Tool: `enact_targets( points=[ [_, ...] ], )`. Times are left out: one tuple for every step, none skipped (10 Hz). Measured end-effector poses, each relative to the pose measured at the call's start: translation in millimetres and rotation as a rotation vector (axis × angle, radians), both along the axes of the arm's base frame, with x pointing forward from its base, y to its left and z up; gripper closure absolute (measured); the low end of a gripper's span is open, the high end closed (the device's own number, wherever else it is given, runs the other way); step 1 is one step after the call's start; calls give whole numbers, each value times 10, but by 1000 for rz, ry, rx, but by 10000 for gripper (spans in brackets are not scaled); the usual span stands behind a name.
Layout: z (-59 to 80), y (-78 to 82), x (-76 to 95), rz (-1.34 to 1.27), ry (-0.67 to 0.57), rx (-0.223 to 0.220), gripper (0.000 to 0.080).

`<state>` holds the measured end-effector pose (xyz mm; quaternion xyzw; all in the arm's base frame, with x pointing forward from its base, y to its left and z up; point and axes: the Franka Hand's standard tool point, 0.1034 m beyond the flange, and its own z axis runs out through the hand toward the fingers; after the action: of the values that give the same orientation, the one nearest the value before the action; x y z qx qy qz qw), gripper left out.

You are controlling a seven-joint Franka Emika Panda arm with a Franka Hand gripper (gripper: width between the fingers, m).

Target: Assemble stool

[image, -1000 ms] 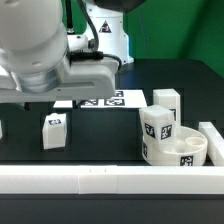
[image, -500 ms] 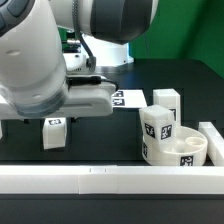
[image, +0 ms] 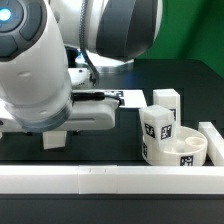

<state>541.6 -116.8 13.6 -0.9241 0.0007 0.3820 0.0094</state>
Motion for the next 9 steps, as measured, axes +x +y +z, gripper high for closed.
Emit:
enact_targets(
  points=[
    [-39,13,-31,0,9,0,150],
    [-53,22,-43,-1,12,-1,150],
    [-57,16,-46,-2,13,-1,150],
    [-57,17,-46,-2,13,-1,260],
    [-58,23,-45,-2,13,-1,260],
    [-58,24,-45,-2,13,0,477],
    [-58,16,-46,-4,13,0,477],
    [-58,6,-48,-5,13,0,475],
    [-57,-8,-50,-7,12,0,475]
  ],
)
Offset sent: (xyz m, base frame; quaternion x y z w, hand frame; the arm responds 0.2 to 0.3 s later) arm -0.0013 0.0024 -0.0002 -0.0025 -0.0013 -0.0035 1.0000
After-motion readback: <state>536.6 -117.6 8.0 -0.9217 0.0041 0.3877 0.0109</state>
